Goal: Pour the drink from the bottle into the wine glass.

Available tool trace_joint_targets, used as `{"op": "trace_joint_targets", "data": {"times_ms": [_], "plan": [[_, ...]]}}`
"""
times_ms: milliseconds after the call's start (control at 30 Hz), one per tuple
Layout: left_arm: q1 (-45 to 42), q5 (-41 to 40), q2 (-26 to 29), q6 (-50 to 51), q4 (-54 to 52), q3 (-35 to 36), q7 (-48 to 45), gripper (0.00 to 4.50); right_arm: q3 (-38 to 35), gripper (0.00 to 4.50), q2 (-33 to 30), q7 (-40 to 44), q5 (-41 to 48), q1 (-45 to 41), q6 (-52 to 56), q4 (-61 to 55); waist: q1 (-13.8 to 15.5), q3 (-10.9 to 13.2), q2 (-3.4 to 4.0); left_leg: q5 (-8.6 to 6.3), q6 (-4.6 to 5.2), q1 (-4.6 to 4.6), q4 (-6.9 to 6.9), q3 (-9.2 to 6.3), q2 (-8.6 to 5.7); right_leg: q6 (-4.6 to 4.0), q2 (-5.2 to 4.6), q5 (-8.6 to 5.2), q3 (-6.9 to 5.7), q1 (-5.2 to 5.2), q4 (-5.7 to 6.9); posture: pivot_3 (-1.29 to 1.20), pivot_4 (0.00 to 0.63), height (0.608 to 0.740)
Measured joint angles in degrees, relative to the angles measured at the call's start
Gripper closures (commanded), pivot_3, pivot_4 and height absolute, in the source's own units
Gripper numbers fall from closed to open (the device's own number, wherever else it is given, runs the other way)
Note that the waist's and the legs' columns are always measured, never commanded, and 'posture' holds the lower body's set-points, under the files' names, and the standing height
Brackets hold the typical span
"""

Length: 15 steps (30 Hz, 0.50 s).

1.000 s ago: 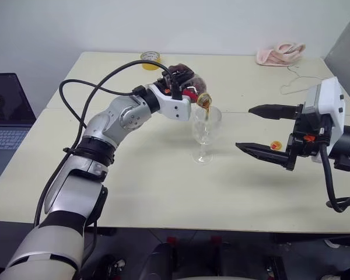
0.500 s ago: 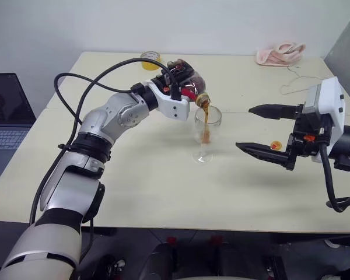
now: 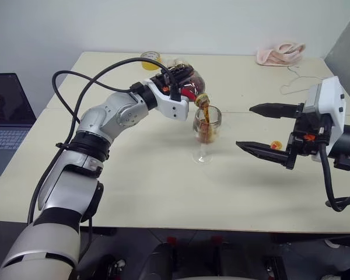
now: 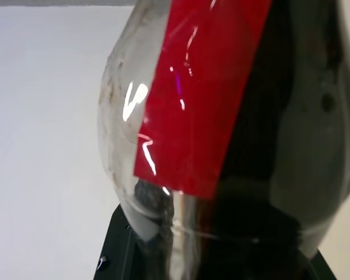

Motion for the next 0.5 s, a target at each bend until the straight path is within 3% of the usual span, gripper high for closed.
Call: {"op": "trace_joint_targets", "data": {"times_ms": [500], "plan": [[0.00, 0.00, 0.48, 0.34, 0.01, 0.00, 0.02, 3.38, 0.00, 0.00, 0.20, 1.14, -1.04, 0.01, -0.06, 0.14, 0.00, 0.00, 0.00, 0.00, 0.00, 0.00, 0.01, 0.00, -0.01, 0.00, 0.00, 0.00, 0.00, 0.00, 0.01, 0.00, 0.150, 0.740]]}}
